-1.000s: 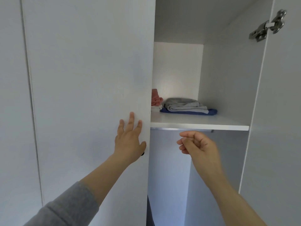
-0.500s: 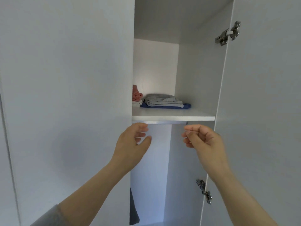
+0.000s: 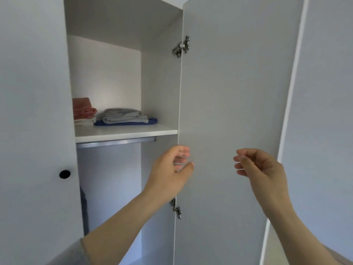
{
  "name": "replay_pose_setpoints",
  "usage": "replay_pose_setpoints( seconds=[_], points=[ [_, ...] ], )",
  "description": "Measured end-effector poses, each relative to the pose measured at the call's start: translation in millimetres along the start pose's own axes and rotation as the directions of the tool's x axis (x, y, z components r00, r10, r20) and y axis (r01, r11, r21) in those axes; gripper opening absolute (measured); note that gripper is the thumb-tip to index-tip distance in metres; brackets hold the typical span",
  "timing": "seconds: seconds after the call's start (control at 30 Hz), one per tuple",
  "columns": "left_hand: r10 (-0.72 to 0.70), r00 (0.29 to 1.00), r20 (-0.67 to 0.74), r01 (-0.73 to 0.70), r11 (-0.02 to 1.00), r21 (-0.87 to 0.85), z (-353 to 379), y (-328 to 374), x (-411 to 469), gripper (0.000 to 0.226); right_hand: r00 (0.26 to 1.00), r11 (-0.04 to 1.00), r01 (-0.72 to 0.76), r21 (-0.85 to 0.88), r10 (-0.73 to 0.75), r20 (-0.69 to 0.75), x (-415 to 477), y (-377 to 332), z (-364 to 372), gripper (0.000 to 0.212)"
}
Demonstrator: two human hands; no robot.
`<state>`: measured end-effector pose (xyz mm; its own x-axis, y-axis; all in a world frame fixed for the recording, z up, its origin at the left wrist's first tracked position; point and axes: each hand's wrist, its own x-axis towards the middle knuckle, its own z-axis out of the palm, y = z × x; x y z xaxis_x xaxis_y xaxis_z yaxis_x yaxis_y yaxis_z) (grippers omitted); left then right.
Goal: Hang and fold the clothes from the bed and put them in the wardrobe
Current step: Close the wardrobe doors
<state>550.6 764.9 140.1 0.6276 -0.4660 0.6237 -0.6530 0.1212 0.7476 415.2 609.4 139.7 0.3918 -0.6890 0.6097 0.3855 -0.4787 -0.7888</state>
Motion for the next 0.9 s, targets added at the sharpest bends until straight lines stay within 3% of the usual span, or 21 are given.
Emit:
replay_pose_setpoints(
  seconds=[0.33,0.5,0.9],
  points=[
    [0.033,0.995,0.090,-0.031,0.999,-0.023,70.0,14.3,-0.1,0.024,0.983,0.984,-0.023,-0.175,-0.010,-0.182,11.5,17.6,-63.3,0.014],
    [0.006,0.996,0.088,-0.004,1.000,-0.015,78.0,12.3,-4.3,0.024,0.995,0.981,-0.100,-0.169,0.094,-0.046,16.1,18.6,-60.8,0.007],
    [-0.015,0.999,0.032,0.015,1.000,0.002,61.4,6.9,-19.2,0.024,0.997,0.989,-0.070,-0.127,0.065,-0.046,6.2,19.9,-59.5,0.011]
  ],
)
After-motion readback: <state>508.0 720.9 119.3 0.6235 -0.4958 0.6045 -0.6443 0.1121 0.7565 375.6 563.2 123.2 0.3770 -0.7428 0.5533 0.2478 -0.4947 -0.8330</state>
